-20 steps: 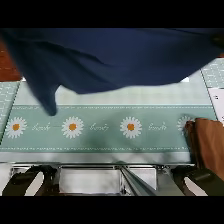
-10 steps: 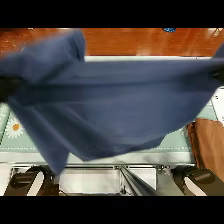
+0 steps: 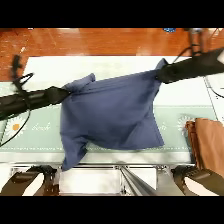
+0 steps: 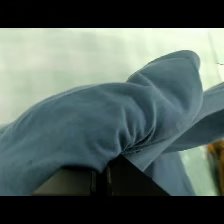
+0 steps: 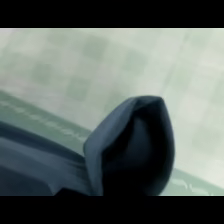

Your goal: Fold the shirts.

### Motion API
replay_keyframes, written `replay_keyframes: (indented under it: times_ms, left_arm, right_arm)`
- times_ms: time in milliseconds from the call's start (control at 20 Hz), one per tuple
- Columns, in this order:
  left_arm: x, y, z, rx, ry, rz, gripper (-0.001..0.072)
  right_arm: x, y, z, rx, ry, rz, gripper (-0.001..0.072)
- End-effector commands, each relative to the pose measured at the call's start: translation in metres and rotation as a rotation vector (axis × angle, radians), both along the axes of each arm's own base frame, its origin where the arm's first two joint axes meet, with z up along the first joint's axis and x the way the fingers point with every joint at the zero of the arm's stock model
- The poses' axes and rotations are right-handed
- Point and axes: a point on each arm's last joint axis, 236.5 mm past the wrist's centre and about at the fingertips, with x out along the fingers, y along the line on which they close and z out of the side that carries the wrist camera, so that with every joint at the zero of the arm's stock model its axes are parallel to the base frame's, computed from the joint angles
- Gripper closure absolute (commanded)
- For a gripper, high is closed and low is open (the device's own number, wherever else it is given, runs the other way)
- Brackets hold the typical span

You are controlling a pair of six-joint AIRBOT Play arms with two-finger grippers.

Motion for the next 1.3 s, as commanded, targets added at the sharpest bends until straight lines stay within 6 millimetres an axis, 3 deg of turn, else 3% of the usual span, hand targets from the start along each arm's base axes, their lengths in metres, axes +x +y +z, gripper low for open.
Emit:
replay_keyframes:
  times_ms: [0, 100, 150, 200, 250, 350, 450, 550, 600, 700, 800, 900, 1100, 1250]
  left_arm:
    - [0.065, 0.008, -0.055, 0.053, 0.037, 0.099, 0.0676]
    - [0.096, 0.006, -0.064, 0.055, 0.062, 0.095, 0.0667]
    - [0.108, 0.002, -0.067, 0.052, 0.074, 0.082, 0.0561]
    - [0.117, -0.003, -0.069, 0.045, 0.090, 0.055, 0.0265]
    - [0.122, -0.008, -0.068, 0.040, 0.108, 0.020, 0.0201]
    - [0.123, 0.000, -0.060, 0.057, 0.161, -0.061, 0.0202]
    - [0.109, 0.043, -0.051, 0.097, 0.278, -0.058, 0.0202]
    - [0.080, 0.094, -0.054, 0.143, 0.409, -0.021, 0.0203]
    - [0.061, 0.110, -0.059, 0.133, 0.478, -0.008, 0.0203]
    - [0.022, 0.120, -0.081, 0.088, 0.599, 0.001, 0.0203]
    - [-0.016, 0.111, -0.114, 0.062, 0.693, -0.026, 0.0203]
    - [-0.042, 0.089, -0.139, -0.004, 0.743, -0.076, 0.0203]
    - [-0.016, 0.072, -0.157, -0.078, 0.648, 0.010, 0.0203]
    - [-0.016, 0.060, -0.171, -0.055, 0.666, -0.017, 0.0203]
  right_arm:
    - [0.064, 0.001, -0.061, 0.010, 0.039, -0.063, 0.0689]
    - [0.093, -0.015, -0.077, 0.024, 0.065, -0.133, 0.0689]
    - [0.106, -0.023, -0.080, 0.036, 0.066, -0.159, 0.0637]
    - [0.118, -0.027, -0.080, 0.065, 0.060, -0.176, 0.0411]
    - [0.126, -0.032, -0.077, 0.089, 0.053, -0.181, 0.0300]
    - [0.133, -0.058, -0.057, 0.098, 0.036, -0.221, 0.0300]
    - [0.121, -0.107, -0.032, 0.065, 0.042, -0.284, 0.0304]
    - [0.090, -0.169, -0.021, 0.011, 0.090, -0.390, 0.0304]
    - [0.070, -0.192, -0.024, 0.015, 0.129, -0.448, 0.0304]
    - [0.025, -0.221, -0.050, 0.043, 0.197, -0.554, 0.0304]
    - [-0.023, -0.218, -0.093, 0.086, 0.271, -0.599, 0.0305]
    - [-0.067, -0.190, -0.129, 0.164, 0.318, -0.571, 0.0304]
    - [-0.118, -0.143, -0.157, 0.272, 0.380, -0.534, 0.0305]
    - [-0.144, -0.133, -0.165, 0.266, 0.424, -0.515, 0.0305]
